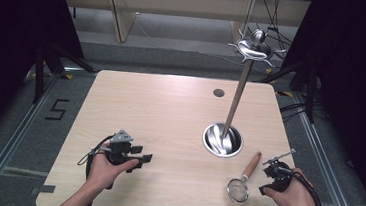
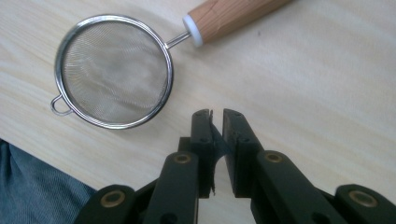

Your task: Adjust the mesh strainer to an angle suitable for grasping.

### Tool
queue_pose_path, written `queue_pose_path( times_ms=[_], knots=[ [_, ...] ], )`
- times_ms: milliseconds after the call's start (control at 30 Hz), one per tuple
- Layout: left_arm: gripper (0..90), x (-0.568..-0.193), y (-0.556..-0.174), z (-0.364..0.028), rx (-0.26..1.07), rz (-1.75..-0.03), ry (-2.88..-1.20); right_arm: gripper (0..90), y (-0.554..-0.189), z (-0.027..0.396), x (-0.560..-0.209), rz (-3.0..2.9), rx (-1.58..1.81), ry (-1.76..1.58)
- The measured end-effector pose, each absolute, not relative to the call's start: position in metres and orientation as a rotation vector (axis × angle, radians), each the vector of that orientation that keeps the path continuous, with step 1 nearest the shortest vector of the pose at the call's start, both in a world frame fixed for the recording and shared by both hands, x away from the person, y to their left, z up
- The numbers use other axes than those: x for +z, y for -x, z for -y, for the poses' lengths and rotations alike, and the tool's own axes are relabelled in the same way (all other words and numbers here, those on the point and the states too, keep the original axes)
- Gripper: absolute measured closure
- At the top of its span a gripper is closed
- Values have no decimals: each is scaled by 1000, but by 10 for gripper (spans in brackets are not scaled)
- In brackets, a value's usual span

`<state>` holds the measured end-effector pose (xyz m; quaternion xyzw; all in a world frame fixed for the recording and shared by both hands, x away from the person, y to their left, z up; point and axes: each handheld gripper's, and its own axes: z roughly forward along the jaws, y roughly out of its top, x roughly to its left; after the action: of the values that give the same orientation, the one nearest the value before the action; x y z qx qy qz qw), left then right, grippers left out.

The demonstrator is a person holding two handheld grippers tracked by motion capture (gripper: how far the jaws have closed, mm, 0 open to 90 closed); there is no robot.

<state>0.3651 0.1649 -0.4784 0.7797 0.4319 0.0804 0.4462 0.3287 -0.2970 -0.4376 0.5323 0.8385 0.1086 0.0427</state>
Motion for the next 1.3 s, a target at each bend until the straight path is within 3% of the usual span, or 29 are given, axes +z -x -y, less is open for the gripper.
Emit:
queue_pose_path(
  times_ms=[233,633,933,1300],
  knots=[
    [440,-477,-364,-166,201,-1065,-1930,900,-330,279,-426,-2548,379,-1570],
    [439,-478,-364,-166,196,-1070,-1930,900,-343,254,-417,-2574,402,-1424],
    [439,-478,-364,-167,192,-1070,-1929,900,-364,203,-428,-2697,409,-1301],
    [439,-478,-364,-167,196,-1069,-1931,900,-371,175,-450,-2791,347,-1233]
  ],
)
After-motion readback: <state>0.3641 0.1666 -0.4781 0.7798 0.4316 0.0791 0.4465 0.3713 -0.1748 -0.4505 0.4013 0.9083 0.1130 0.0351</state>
